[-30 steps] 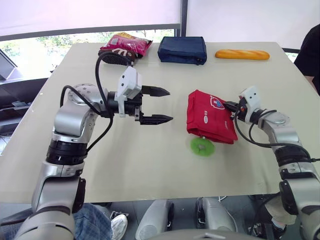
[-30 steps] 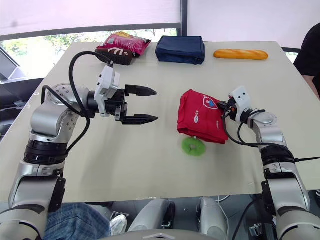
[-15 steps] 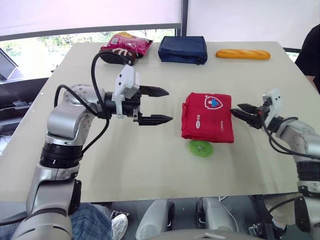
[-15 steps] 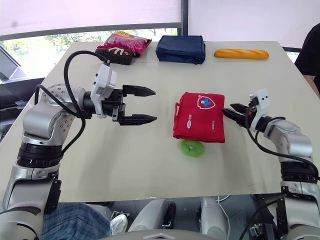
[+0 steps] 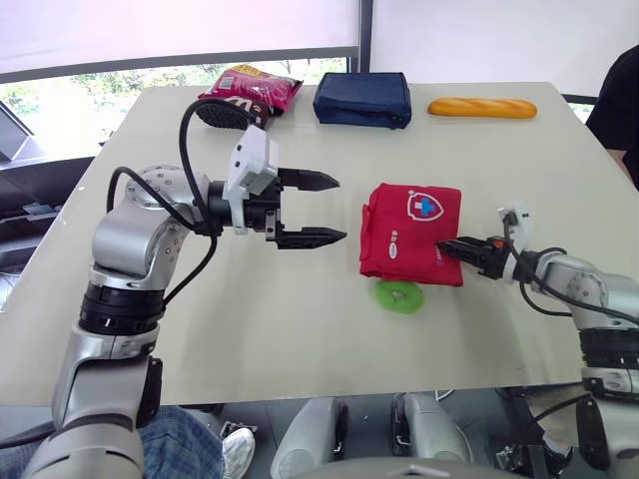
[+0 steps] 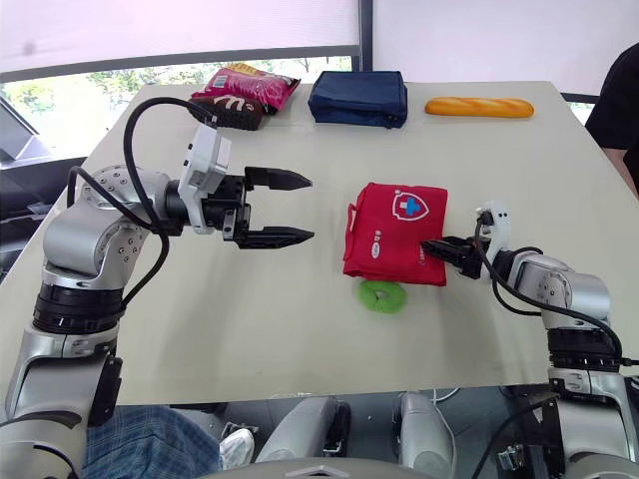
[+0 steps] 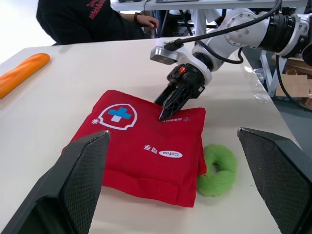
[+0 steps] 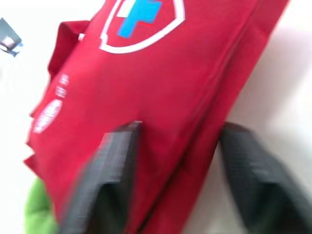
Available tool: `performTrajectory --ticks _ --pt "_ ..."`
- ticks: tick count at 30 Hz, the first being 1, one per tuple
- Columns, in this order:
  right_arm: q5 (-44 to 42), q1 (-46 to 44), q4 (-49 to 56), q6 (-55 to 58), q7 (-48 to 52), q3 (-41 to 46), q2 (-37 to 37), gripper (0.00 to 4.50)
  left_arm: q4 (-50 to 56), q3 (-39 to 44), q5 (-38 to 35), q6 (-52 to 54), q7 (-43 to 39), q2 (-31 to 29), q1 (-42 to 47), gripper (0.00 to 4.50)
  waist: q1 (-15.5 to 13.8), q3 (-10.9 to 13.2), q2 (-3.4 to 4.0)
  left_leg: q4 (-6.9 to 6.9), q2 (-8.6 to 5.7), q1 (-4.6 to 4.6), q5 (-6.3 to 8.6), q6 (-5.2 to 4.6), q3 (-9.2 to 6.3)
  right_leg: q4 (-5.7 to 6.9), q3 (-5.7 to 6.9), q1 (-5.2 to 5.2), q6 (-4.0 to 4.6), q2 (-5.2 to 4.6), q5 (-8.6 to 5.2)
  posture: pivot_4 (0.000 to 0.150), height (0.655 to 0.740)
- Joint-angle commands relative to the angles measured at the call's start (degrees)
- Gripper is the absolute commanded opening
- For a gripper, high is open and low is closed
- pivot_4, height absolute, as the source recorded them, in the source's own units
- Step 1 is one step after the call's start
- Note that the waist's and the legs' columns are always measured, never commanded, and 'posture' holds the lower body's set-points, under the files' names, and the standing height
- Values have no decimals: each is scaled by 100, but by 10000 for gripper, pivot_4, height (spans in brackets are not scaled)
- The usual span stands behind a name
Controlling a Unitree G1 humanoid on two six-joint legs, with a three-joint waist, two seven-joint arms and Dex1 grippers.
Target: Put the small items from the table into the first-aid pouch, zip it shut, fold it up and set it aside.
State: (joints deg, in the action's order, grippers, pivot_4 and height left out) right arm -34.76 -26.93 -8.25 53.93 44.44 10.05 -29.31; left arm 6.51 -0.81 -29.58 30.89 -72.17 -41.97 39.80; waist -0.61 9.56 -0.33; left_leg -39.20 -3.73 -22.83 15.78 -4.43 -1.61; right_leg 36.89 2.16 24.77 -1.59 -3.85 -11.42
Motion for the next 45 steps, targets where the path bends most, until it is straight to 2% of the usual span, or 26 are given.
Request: performTrajectory --ticks 1,2,3,4,5,9,14,18,21,24,26,29,30,31,34,38,41,45 --pt "-320 -200 36 173 -173 372 101 12182 290 176 -178 14 61 -53 28 45000 2 0 0 0 0 0 0 0 0 0 0 0 0 0 0 1500 7395" --pt "-372 -262 -37 170 -284 507 157 8010 284 187 -183 6 69 -55 19 45000 3 0 0 0 0 0 0 0 0 0 0 0 0 0 0 1500 7395" --pt "-409 -302 -86 168 -361 598 191 6838 285 190 -190 5 80 -56 14 45000 3 0 1 0 0 0 0 0 0 0 0 0 0 0 0 1500 7395" --pt "-427 -348 -151 126 -441 691 219 2223 283 187 -190 -6 106 -54 14 45000 -1 0 1 1 0 0 0 0 0 0 0 0 0 0 0 1500 7395" --pt "-432 -489 -347 -80 -697 921 322 427 267 190 -194 -15 135 -45 21 45000 -3 1 1 0 0 0 0 0 0 0 0 0 0 0 0 1500 7395" --pt "-190 -1147 -1499 -1507 -1950 1796 604 427 237 184 -192 -71 195 -8 29 45000 -24 6 9 0 -4 -1 0 1 3 0 -3 1 1 -2 1 1500 7395" --pt "138 -1739 -2849 -3295 -3383 2495 691 427 223 225 -217 -125 312 73 71 45000 -20 6 10 6 -10 -2 0 1 0 -1 -3 2 1 -2 1 1500 7395" --pt "215 -1977 -3590 -4000 -4058 2785 693 427 231 257 -212 -152 436 123 95 45000 59 7 11 20 -6 -1 -2 3 4 -4 -6 7 3 2 0 1500 7395" --pt "285 -1973 -3816 -4045 -4108 2705 662 427 237 288 -223 -150 540 139 101 45000 130 7 11 20 -4 2 -4 6 9 0 -11 6 3 2 1 1500 7395" --pt "318 -1890 -3709 -4012 -3999 2601 649 10933 238 320 -236 -125 637 135 90 45000 134 7 11 19 -3 5 -4 5 10 2 -12 4 3 2 1 1500 7395" --pt "388 -1655 -3299 -3874 -3871 2446 610 20312 236 352 -206 -115 767 146 77 45000 130 7 11 19 -3 5 -4 4 10 3 -13 4 3 3 1 1500 7395" --pt "451 -955 -2213 -3473 -3667 2143 509 36115 279 395 -129 -116 1030 176 1 45000 131 6 12 18 -3 3 -3 3 10 2 -15 5 3 3 1 1500 7395" --pt "452 -649 -1768 -3286 -3601 2055 463 38857 333 412 -130 -106 1092 175 -67 45000 116 6 13 20 -3 2 -3 3 10 1 -16 6 3 2 1 1500 7395" --pt "448 -342 -1333 -3118 -3525 1973 409 43854 383 437 -146 -76 1159 178 -139 45000 118 6 13 20 -3 2 -3 3 7 1 -15 5 3 2 1 1500 7395" --pt "632 767 -27 -3114 -2696 1533 -16 44561 573 593 -185 131 1434 112 -546 45000 119 7 19 20 -3 0 -2 1 10 -1 -17 6 2 2 1 1500 7395" --pt "927 2170 1187 -4110 -1178 1163 -662 44561 955 813 -228 301 1819 116 -1358 45000 145 5 27 19 8 9 0 -1 17 -3 -24 4 0 16 0 1500 7395" --pt "777 3162 1648 -4693 -96 1311 -909 44561 1403 849 -106 124 2105 246 -2163 45000 120 3 29 19 16 17 1 -1 18 -4 -27 -2 -1 22 -1 1500 7395" --pt "360 4113 1755 -4949 822 1853 -1071 44561 1875 1172 12 -125 2586 522 -3441 45000 50 2 28 18 24 20 2 -1 19 -11 -27 -9 1 23 -1 1500 7395"
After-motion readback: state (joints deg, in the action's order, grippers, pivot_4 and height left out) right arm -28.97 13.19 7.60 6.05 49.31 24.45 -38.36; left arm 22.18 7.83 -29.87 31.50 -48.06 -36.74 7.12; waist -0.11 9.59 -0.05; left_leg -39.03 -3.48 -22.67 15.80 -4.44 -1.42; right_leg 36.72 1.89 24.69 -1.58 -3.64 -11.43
